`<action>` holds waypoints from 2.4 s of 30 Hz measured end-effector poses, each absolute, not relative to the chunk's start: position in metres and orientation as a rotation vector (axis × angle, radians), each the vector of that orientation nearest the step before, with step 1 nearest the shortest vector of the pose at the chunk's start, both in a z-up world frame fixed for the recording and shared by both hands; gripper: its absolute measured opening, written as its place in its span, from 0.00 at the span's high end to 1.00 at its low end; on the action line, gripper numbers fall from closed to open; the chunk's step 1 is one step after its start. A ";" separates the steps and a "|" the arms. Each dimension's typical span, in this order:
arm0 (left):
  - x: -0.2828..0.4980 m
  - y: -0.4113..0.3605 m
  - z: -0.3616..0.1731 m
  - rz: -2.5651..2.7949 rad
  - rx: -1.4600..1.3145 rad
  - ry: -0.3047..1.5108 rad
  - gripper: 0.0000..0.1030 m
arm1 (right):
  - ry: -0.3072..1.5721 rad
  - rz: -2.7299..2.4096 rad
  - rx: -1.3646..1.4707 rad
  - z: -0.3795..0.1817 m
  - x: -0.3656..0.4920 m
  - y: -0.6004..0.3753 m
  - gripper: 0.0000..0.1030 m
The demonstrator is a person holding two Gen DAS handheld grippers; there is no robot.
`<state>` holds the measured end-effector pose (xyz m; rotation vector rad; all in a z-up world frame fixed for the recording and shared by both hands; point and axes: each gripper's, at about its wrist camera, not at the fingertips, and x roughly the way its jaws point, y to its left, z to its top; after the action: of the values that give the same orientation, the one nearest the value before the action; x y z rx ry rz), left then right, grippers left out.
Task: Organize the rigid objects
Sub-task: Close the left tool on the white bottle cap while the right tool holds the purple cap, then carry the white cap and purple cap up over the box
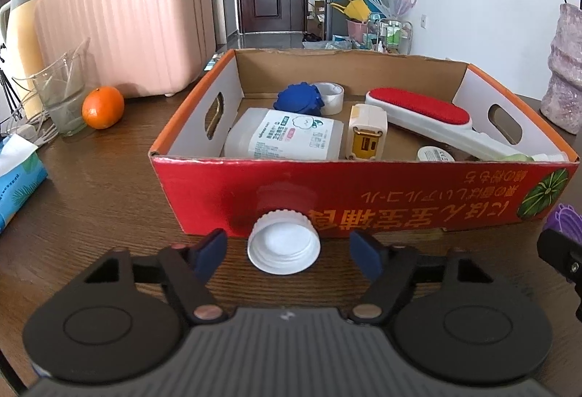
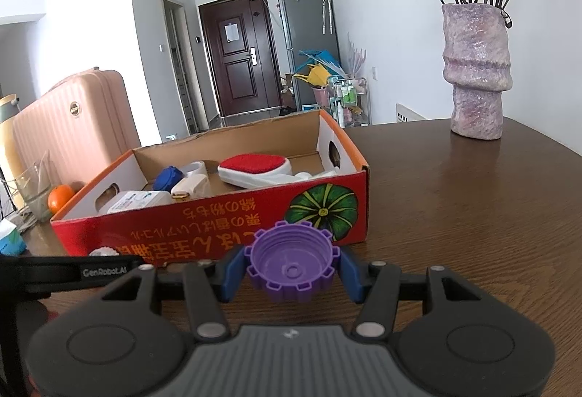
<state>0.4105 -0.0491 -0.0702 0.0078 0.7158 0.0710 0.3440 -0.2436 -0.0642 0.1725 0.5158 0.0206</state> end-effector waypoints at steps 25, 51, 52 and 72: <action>0.413 -0.045 -0.074 0.052 -0.007 0.741 0.60 | 0.576 0.074 0.124 -0.073 0.351 -0.232 0.30; 0.392 -0.036 -0.061 0.025 -0.034 0.705 0.60 | 0.651 0.056 0.122 -0.074 0.336 -0.245 0.21; 0.389 -0.037 -0.061 0.023 -0.029 0.702 0.60 | 0.657 0.070 0.119 -0.075 0.335 -0.243 0.20; 0.334 -0.025 -0.052 0.029 -0.015 0.662 0.60 | 0.613 0.119 0.079 -0.069 0.317 -0.226 0.49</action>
<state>0.3344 -0.0255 -0.0518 -0.0148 0.6615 0.0287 0.3167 -0.2259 -0.0691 0.0791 0.6130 0.1189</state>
